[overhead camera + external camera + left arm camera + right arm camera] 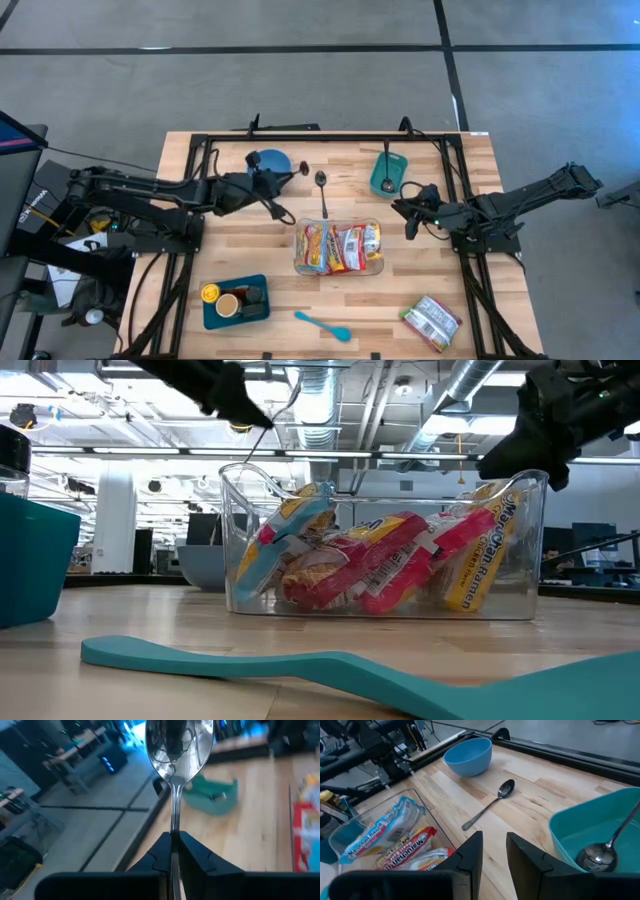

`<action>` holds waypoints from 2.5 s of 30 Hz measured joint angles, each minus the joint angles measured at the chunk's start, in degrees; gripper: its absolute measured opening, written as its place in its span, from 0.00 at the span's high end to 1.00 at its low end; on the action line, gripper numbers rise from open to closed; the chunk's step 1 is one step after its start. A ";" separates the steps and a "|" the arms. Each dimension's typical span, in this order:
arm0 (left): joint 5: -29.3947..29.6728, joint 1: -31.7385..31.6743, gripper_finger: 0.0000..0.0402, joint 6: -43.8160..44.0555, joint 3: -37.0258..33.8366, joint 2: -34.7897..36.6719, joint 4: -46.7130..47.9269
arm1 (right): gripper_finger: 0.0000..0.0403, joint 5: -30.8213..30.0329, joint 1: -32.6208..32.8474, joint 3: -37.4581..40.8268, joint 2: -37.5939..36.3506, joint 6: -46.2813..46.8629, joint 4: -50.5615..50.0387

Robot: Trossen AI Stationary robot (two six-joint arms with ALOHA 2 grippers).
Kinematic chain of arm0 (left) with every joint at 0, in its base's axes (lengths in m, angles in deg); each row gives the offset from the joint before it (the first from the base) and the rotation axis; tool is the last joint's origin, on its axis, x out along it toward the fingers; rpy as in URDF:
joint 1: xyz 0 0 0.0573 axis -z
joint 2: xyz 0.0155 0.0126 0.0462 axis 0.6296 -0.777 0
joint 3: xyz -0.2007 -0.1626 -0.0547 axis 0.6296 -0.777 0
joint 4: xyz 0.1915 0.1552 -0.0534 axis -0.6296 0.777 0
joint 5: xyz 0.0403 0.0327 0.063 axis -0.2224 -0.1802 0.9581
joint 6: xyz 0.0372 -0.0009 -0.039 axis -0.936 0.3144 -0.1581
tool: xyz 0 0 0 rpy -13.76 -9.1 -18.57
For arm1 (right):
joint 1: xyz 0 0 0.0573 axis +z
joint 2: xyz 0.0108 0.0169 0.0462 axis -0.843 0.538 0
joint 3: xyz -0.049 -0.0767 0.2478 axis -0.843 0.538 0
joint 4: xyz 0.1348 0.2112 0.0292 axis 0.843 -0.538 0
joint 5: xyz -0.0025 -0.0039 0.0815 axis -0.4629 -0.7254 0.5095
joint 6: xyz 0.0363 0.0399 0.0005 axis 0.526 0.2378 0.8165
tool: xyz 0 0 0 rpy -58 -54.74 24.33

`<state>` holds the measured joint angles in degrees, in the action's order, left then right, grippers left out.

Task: Pick & Place Food Item
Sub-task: Put the silver spoon into the blue bin

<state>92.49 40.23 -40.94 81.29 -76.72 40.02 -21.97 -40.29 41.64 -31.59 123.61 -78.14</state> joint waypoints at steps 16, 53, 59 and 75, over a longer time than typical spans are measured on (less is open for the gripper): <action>5.85 -0.98 0.98 -3.39 3.14 -11.74 -18.75 | 0.80 -7.41 0.00 -0.02 0.00 0.00 3.70; 19.52 -0.92 0.97 -37.75 25.42 -40.37 -13.29 | 0.80 12.96 -23.44 -12.14 2.20 2.92 5.64; 19.54 -0.92 0.97 -49.26 25.42 -40.37 -17.16 | 0.80 20.76 -28.48 -20.06 9.59 4.05 -2.23; 22.71 -0.85 0.97 -66.80 25.41 -40.35 -18.43 | 0.80 27.43 -29.62 -34.32 29.10 -1.63 -7.81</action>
<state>115.21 39.38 -107.74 106.71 -117.07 21.58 5.46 -69.90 7.32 -2.49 121.98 -85.95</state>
